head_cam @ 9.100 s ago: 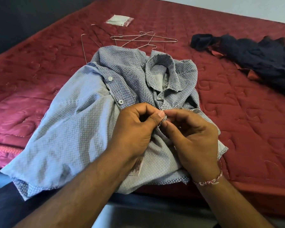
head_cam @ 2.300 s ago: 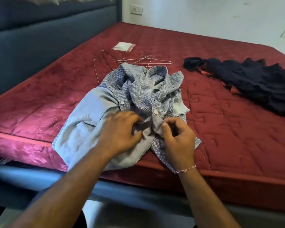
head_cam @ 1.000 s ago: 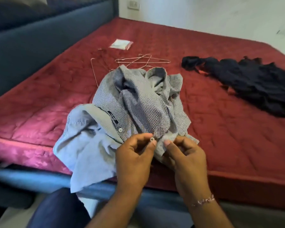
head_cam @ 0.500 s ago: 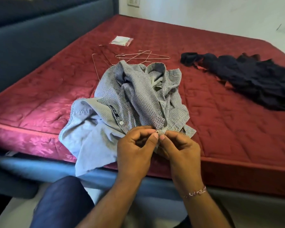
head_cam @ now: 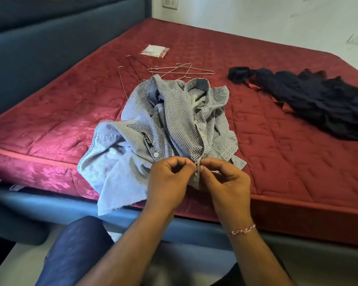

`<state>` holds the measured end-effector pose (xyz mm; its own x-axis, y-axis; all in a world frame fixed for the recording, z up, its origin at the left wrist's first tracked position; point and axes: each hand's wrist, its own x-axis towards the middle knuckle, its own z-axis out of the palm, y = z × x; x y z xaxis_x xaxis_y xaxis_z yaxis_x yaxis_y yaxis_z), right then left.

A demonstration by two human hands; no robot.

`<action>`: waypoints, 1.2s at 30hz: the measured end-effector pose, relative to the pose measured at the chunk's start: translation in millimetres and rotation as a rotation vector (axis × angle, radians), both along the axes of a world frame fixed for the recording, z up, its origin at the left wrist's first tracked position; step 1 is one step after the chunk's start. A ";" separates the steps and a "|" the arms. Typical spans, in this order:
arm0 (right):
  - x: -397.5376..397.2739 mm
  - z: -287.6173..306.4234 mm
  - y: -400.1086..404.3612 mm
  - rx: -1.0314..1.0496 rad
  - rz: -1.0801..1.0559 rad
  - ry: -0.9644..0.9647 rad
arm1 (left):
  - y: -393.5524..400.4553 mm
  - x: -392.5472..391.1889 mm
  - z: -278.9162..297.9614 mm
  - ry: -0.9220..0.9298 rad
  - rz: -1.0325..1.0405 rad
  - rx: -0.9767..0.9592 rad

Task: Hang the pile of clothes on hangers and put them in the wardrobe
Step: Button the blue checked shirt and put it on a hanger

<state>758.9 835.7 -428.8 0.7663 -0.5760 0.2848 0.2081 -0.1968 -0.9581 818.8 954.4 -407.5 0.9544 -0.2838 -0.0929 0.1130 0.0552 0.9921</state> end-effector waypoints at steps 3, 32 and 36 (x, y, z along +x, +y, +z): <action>-0.6 3.4 -3.1 -0.130 0.003 0.032 | 5.4 7.0 3.7 0.020 -0.105 0.020; 0.4 11.1 7.0 0.136 0.048 0.008 | 8.1 15.2 -1.5 0.091 -0.171 -0.209; 0.0 8.9 9.2 0.185 0.062 -0.015 | 5.0 15.8 -6.3 0.062 -0.142 -0.204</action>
<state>758.9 844.9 -420.0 0.7986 -0.5710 0.1901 0.2289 -0.0040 -0.9734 834.6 959.4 -413.8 0.8981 -0.4330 -0.0772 0.1940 0.2324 0.9531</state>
